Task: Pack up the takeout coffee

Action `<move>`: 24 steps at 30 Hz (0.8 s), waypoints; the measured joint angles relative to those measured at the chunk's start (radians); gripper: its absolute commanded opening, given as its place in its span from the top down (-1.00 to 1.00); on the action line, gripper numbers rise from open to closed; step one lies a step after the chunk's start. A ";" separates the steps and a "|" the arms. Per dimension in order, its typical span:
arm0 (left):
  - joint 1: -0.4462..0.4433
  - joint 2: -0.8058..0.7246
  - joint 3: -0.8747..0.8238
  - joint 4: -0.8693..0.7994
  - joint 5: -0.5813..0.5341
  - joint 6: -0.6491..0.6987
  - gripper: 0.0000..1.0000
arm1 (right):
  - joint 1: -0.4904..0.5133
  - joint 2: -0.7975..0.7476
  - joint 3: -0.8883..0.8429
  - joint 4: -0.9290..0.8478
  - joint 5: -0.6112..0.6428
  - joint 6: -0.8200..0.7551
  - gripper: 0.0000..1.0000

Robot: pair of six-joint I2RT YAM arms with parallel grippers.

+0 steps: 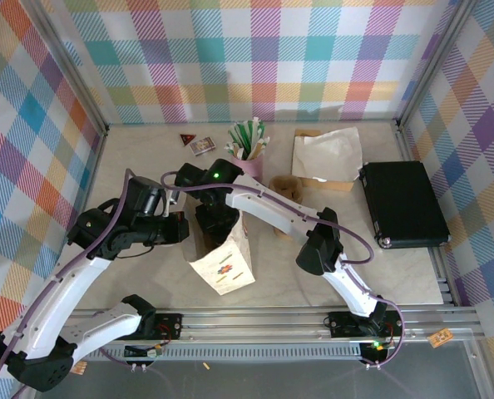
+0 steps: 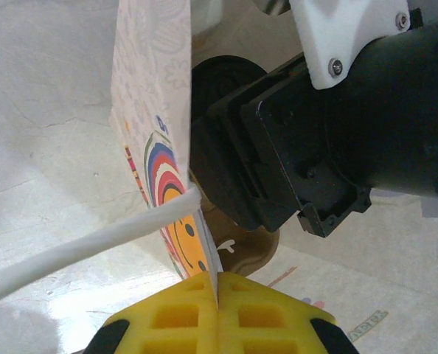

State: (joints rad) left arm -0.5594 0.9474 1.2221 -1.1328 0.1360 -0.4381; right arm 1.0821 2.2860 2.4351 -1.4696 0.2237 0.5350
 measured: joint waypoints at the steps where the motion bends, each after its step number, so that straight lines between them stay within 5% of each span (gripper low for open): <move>1: -0.002 0.000 0.000 0.000 -0.006 -0.003 1.00 | 0.000 0.000 -0.003 0.006 0.000 -0.002 -0.07; 24: -0.060 0.019 0.000 0.002 -0.104 -0.044 1.00 | -0.004 0.000 -0.015 0.029 0.004 -0.021 -0.39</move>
State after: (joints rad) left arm -0.6197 0.9668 1.2224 -1.1313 0.0319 -0.4820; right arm 1.0782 2.2860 2.4203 -1.4410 0.2279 0.5144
